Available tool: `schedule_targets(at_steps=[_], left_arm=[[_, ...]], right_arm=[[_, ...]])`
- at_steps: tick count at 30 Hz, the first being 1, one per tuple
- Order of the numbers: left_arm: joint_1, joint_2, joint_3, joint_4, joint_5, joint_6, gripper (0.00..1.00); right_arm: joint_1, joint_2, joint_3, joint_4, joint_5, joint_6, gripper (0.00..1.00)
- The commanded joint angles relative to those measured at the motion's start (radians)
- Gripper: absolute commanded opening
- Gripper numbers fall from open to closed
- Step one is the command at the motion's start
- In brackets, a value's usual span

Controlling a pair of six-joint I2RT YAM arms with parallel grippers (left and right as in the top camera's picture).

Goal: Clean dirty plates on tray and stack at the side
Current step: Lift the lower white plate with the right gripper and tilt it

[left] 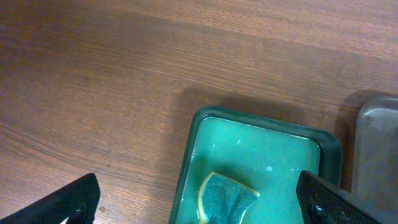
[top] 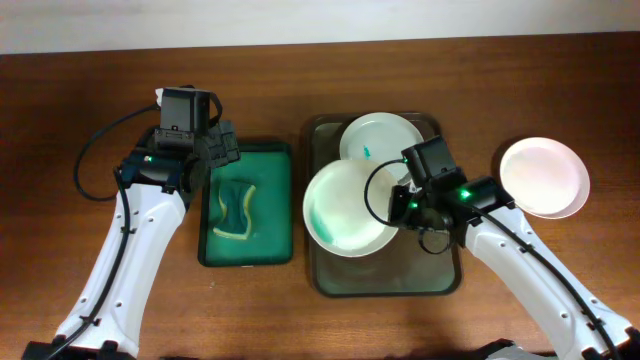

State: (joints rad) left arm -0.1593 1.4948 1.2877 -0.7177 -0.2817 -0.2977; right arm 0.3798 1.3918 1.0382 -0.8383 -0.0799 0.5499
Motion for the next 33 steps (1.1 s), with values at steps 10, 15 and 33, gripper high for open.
schedule_targets(at_steps=[10,15,33], left_arm=[[0.003,-0.01,0.009,-0.002,-0.014,0.004,0.99],[0.003,-0.01,0.009,-0.002,-0.014,0.004,0.99],[0.142,-0.265,0.041,0.05,-0.037,-0.049,0.99]], right_arm=[[0.132,0.088,0.021,0.246,-0.066,0.017,0.04],[0.241,0.206,0.021,0.427,-0.011,0.061,0.04],[0.441,0.233,0.021,0.727,0.516,-0.061,0.04]])
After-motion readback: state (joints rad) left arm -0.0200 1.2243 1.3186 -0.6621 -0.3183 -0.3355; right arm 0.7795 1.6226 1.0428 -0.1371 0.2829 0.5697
